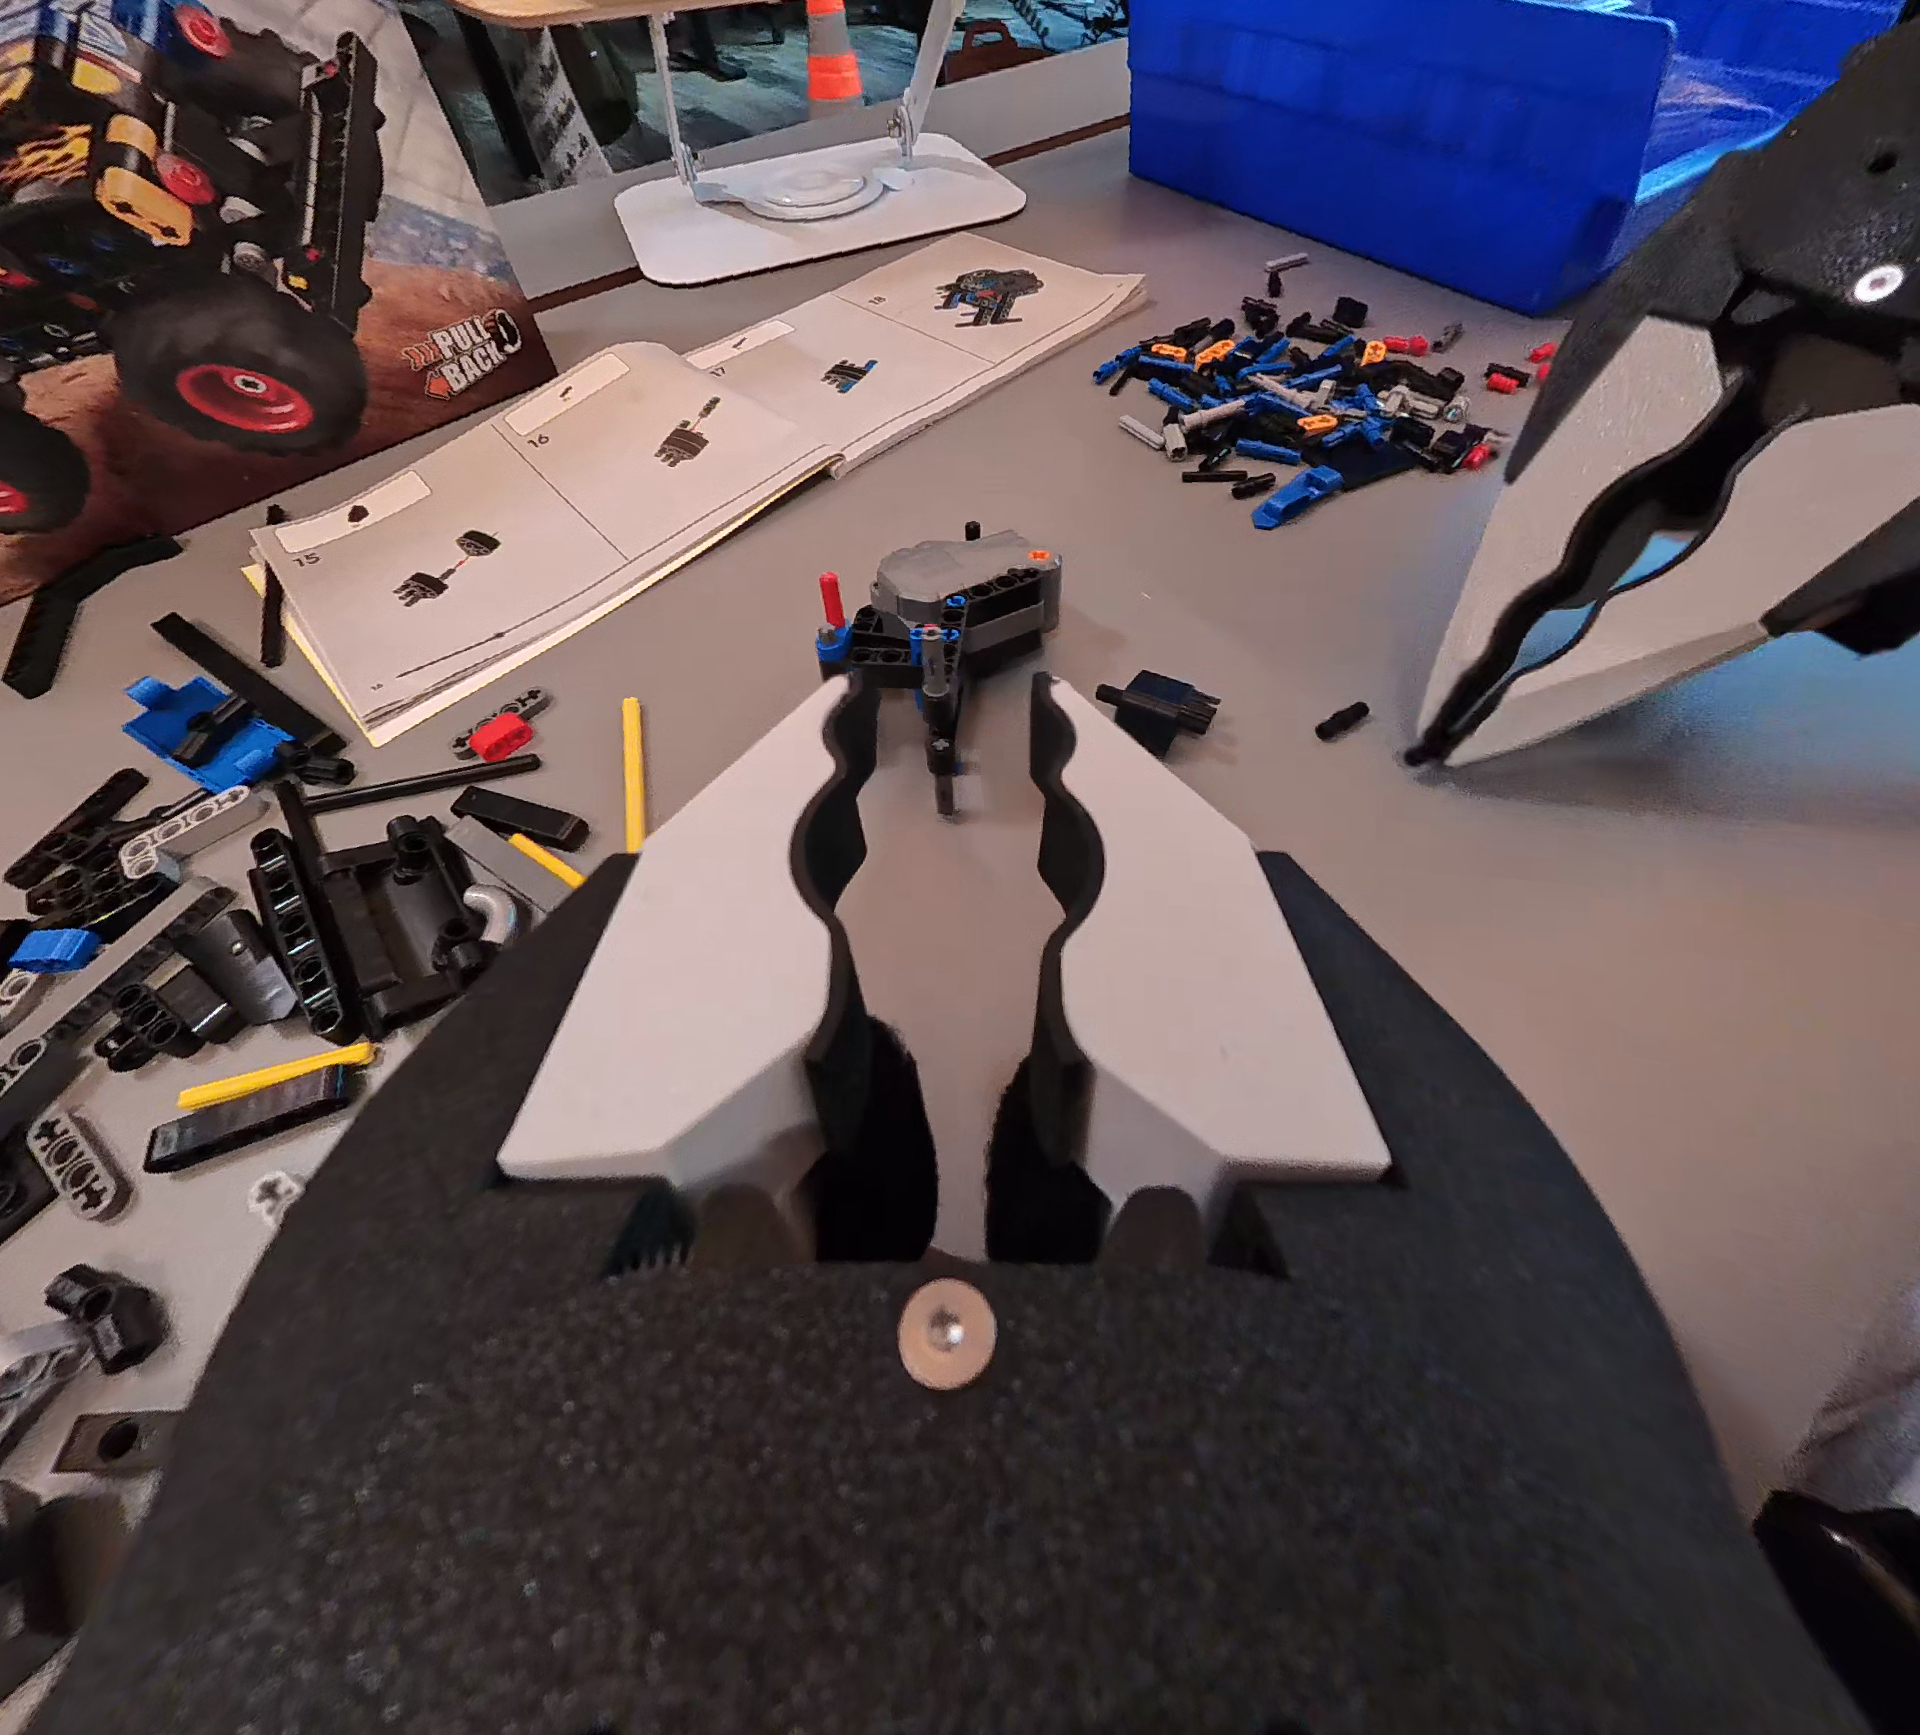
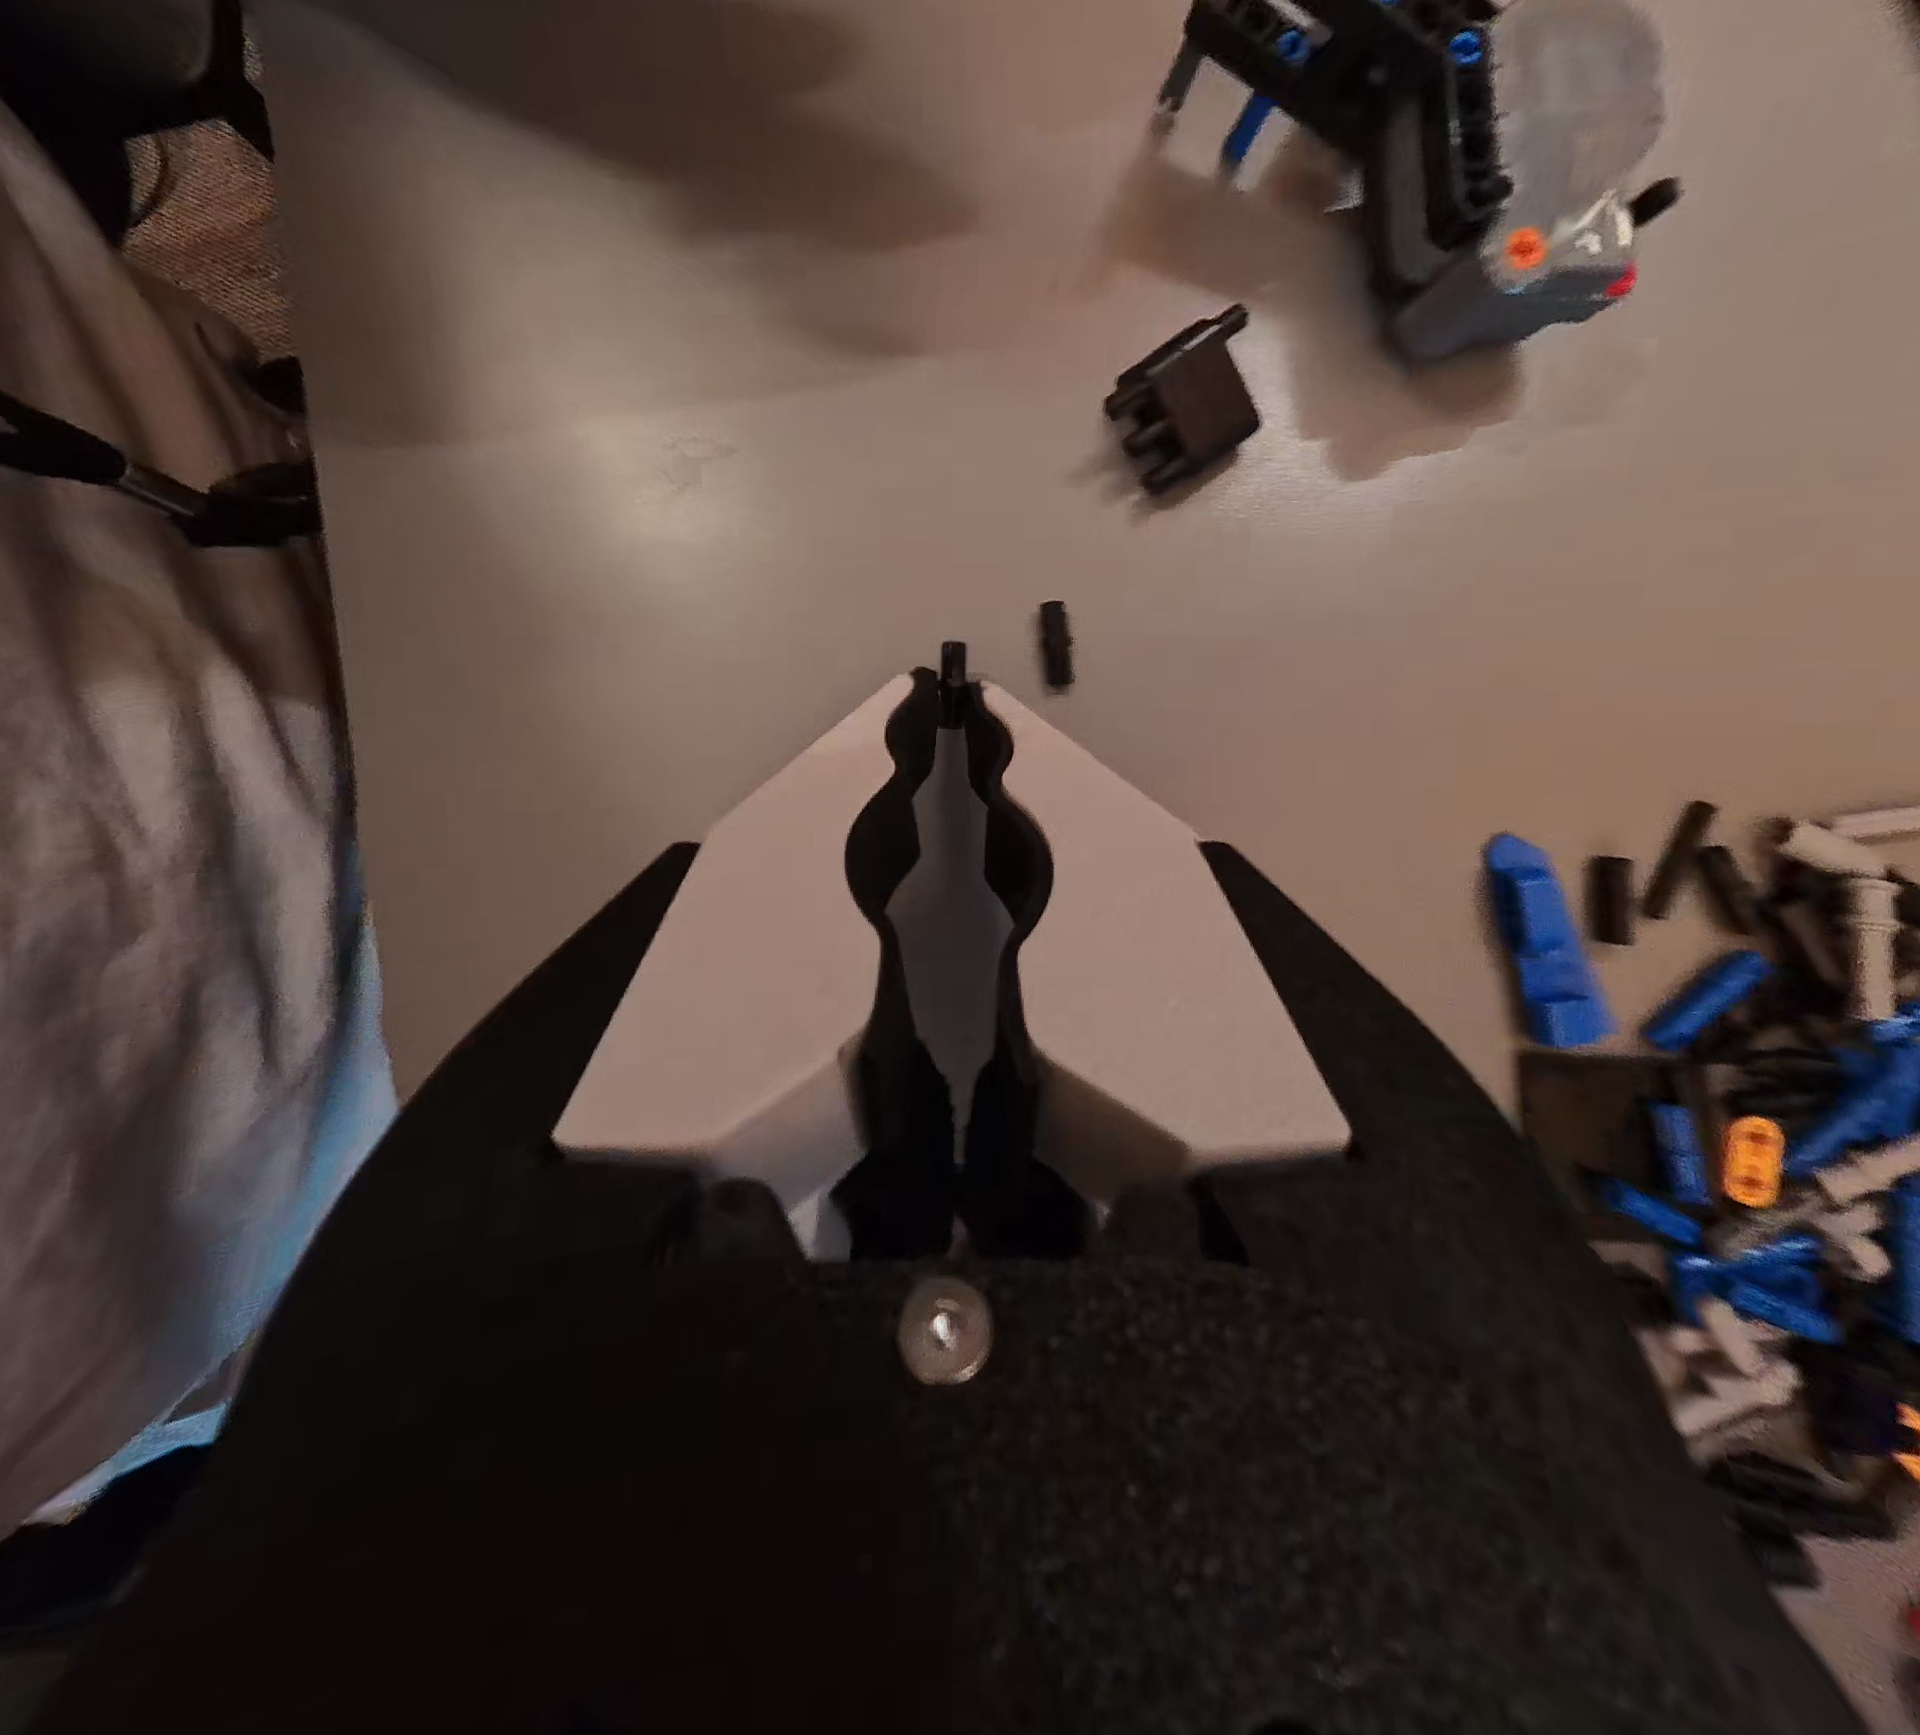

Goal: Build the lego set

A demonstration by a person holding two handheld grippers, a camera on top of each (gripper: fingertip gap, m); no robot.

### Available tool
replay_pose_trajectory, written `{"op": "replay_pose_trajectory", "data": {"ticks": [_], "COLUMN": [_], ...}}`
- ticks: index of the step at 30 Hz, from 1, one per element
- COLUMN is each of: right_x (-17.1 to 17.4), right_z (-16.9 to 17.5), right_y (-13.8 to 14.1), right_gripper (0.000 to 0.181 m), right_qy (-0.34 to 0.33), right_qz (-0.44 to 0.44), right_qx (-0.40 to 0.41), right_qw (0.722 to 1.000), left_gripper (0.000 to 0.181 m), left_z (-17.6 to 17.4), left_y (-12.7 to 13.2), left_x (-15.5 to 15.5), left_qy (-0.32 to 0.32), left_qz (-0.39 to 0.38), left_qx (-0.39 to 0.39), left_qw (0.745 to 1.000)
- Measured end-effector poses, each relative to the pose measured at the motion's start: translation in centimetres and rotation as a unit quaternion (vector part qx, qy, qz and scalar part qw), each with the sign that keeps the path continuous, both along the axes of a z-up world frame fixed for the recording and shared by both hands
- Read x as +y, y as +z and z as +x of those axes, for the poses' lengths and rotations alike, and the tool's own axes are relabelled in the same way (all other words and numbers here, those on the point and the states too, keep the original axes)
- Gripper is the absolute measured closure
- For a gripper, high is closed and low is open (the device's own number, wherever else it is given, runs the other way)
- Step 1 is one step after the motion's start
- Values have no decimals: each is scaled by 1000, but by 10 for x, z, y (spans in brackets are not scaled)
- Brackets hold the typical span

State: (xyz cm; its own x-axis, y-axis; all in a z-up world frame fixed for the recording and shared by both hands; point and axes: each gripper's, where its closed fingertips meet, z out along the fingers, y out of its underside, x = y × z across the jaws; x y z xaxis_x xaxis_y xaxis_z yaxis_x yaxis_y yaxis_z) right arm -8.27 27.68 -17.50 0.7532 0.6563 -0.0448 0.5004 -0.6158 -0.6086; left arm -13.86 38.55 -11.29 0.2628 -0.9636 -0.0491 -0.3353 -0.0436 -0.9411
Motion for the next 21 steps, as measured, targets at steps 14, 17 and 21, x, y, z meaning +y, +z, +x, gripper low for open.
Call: {"op": "replay_pose_trajectory", "data": {"ticks": [14, 17, 21], "right_x": [7, 12, 17], "right_z": [3, 12, 16], "right_y": [3, 9, 8], "right_gripper": [169, 166, 168], "right_qy": [-25, -51, -69], "right_qz": [35, 60, 76], "right_qx": [19, 16, 25], "right_qw": [999, 997, 994], "left_gripper": [154, 154, 155], "left_z": [-1, -1, 2], "left_y": [-12, -12, -12], "left_x": [-20, -25, -32], "left_qy": [-5, -10, -23], "left_qz": [-7, -6, 5], "left_qx": [28, 31, 39], "left_qw": [1000, 999, 999]}}
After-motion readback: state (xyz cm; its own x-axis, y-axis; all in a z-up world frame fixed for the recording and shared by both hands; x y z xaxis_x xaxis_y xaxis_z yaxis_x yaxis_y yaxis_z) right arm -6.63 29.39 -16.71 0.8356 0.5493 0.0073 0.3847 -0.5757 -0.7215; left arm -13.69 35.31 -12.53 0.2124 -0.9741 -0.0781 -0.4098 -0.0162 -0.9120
